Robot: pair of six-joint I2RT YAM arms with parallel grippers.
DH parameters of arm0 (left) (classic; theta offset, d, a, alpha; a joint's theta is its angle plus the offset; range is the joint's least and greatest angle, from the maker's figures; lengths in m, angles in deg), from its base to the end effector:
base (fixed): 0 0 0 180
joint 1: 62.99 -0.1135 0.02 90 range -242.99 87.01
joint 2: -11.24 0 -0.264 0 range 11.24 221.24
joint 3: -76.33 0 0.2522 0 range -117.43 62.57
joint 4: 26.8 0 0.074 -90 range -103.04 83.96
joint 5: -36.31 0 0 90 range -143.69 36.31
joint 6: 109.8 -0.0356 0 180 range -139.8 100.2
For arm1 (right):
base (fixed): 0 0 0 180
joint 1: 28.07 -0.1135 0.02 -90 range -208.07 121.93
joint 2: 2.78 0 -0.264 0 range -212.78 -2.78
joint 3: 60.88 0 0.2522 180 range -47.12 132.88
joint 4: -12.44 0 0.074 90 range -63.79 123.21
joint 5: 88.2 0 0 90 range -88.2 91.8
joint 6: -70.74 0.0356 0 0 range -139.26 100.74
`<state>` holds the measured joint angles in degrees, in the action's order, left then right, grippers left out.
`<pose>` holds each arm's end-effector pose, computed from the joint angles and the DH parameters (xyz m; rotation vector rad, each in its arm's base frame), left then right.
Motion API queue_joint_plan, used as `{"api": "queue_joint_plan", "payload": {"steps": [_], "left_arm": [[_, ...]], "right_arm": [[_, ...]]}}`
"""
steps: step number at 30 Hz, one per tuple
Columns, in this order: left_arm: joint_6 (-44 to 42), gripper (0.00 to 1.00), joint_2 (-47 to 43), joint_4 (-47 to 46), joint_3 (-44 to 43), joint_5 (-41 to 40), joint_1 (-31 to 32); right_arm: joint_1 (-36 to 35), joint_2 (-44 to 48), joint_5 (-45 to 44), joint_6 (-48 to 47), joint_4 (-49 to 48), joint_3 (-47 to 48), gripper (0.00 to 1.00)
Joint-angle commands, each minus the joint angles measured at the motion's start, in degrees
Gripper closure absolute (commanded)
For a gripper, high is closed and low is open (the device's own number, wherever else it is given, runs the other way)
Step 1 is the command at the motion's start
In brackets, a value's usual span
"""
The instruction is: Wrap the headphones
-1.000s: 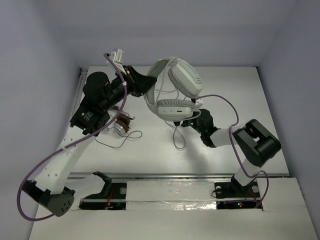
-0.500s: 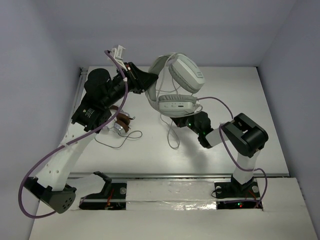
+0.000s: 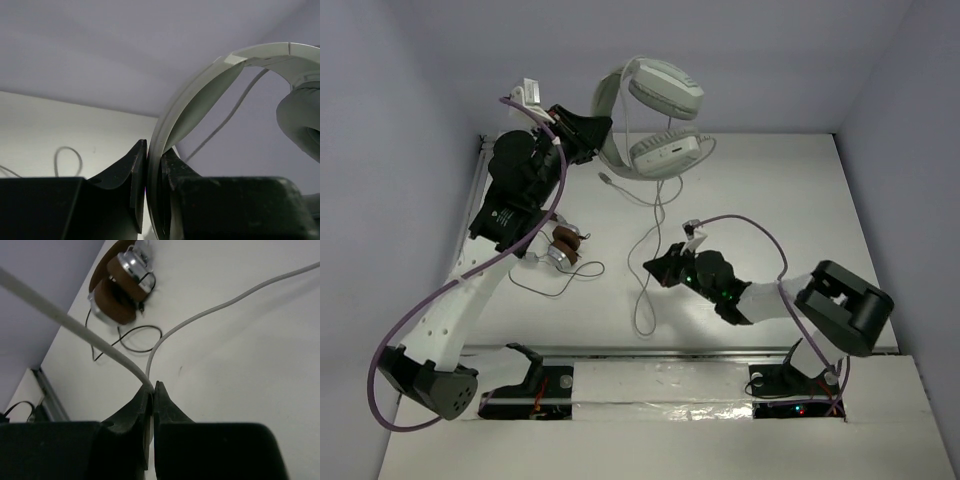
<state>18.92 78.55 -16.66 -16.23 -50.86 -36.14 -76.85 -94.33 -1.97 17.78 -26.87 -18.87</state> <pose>0.2241 -0.1154 0.4932 -0.0981 1.3730 -1.0014 0.1985 0.2230 0.1661 -0.1398 1.8611 1.0165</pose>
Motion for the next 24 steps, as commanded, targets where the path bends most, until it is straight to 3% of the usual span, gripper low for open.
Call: {"api": "queue_joint_plan", "payload": {"steps": [1,10,14,19,24], "left_arm": [[3.2,1.0,0.1,-8.8,0.3,-8.6,-2.2],[-0.5,1.0,0.0,-8.4,4.1,-22.0,-3.6],[-2.4,1.0,0.4,-8.0,6.6,-27.9,-3.6],[-3.1,1.0,-0.2,-8.5,14.1,-33.8,-3.6],[-4.1,1.0,-0.2,-7.5,20.7,-41.1,0.7]], "right_arm": [[-4.7,7.6,-8.3,2.0,11.0,-1.7,1.0],[-17.2,21.6,-14.2,2.6,40.8,4.3,1.0],[-23.5,26.0,-19.0,4.0,58.5,9.8,1.0],[-30.0,30.5,-23.7,4.7,71.8,17.6,1.0],[-32.7,32.0,-25.9,3.1,82.5,27.4,1.0]]}}
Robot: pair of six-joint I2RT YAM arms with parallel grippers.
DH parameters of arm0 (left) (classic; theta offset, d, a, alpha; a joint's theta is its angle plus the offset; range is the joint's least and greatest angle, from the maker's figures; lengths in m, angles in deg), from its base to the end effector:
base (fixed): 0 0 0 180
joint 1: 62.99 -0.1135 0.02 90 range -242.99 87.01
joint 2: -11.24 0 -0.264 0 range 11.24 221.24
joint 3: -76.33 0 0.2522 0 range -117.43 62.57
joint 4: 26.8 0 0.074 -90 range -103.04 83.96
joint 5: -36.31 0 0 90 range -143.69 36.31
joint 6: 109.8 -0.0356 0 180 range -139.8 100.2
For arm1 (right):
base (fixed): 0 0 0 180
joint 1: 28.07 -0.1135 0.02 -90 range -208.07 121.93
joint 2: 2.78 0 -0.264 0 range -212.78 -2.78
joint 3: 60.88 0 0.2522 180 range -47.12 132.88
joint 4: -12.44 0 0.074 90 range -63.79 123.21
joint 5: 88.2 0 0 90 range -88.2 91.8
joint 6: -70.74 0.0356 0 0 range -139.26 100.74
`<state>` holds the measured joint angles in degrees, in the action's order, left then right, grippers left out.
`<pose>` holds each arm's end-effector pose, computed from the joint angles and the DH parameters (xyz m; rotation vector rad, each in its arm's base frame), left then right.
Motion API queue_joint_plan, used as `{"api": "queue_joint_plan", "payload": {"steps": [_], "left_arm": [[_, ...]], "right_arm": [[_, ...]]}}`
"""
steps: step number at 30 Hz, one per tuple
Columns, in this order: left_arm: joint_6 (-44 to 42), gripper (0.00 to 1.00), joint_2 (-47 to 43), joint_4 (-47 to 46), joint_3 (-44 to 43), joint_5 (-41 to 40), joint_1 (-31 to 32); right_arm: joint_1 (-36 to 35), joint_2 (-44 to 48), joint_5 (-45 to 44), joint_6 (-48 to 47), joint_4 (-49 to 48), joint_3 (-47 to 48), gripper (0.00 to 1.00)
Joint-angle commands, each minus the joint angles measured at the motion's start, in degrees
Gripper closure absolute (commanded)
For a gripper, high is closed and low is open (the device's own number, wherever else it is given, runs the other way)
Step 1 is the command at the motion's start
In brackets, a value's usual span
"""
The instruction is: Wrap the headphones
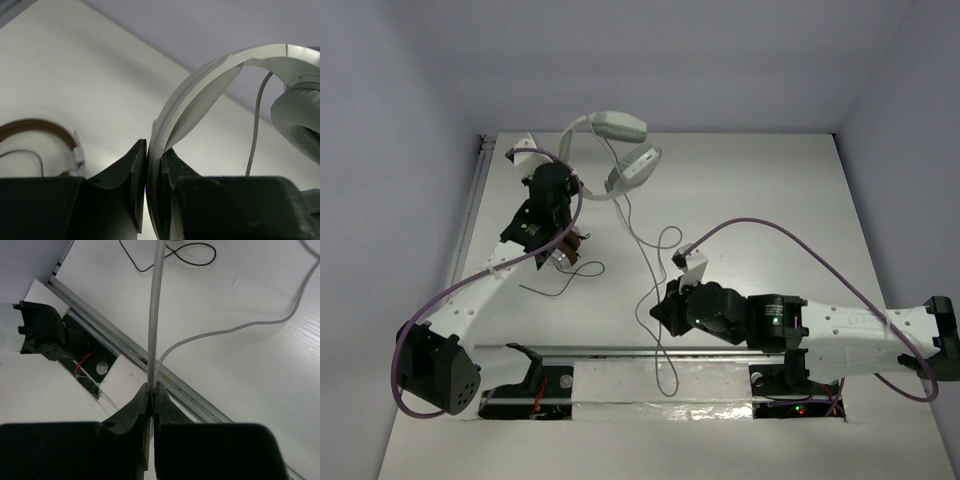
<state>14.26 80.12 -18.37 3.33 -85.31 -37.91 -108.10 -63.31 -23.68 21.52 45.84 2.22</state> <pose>0.2619 -0.1020 0.3700 -0.5413 1.5539 -0.3365 0.0555 0.2270 0.3003 -0.4603 2.1091 0.8180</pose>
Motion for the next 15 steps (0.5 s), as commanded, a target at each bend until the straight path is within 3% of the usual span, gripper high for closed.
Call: {"api": "queue_joint_plan", "payload": {"steps": [1,8,11,15], "left_arm": [[0.2,1.0,-1.8,-5.9,3.4,-8.4,5.1],[-1.4,1.0,-0.8,-3.1,8.8,-15.0,13.2],[-1.8,1.0,-0.8,-0.7,10.5,-14.7,15.3],[-2.4,1.0,-0.2,1.7,13.3,-11.0,19.0]], "right_arm": [[-1.4,1.1,-4.8,-0.8,11.2,7.7,1.0],[-2.0,-0.4,-5.4,-6.1,21.3,16.7,1.0],[-2.0,-1.7,-11.8,-7.2,28.8,20.3,1.0],[-1.2,0.3,-12.7,-12.5,28.8,22.7,1.0]]}}
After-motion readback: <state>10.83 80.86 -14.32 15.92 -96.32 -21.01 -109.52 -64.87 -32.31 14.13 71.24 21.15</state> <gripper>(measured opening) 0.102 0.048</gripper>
